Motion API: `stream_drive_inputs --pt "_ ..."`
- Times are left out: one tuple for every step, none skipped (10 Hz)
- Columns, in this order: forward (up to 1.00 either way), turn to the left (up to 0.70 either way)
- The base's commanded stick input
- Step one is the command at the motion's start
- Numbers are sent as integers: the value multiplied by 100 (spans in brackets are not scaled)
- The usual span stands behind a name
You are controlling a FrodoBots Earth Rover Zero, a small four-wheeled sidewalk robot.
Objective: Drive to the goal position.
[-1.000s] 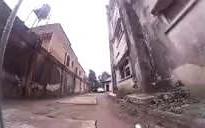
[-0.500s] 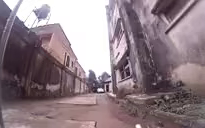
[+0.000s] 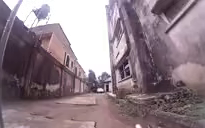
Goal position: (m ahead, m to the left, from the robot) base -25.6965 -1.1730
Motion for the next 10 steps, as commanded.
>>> stream_drive_inputs --pt "5 50" --pt "5 50" --pt "5 50" --pt "5 50" --pt "5 50" --pt "5 50" --pt "5 50" --pt "5 50" --pt "5 50" --pt "5 50"
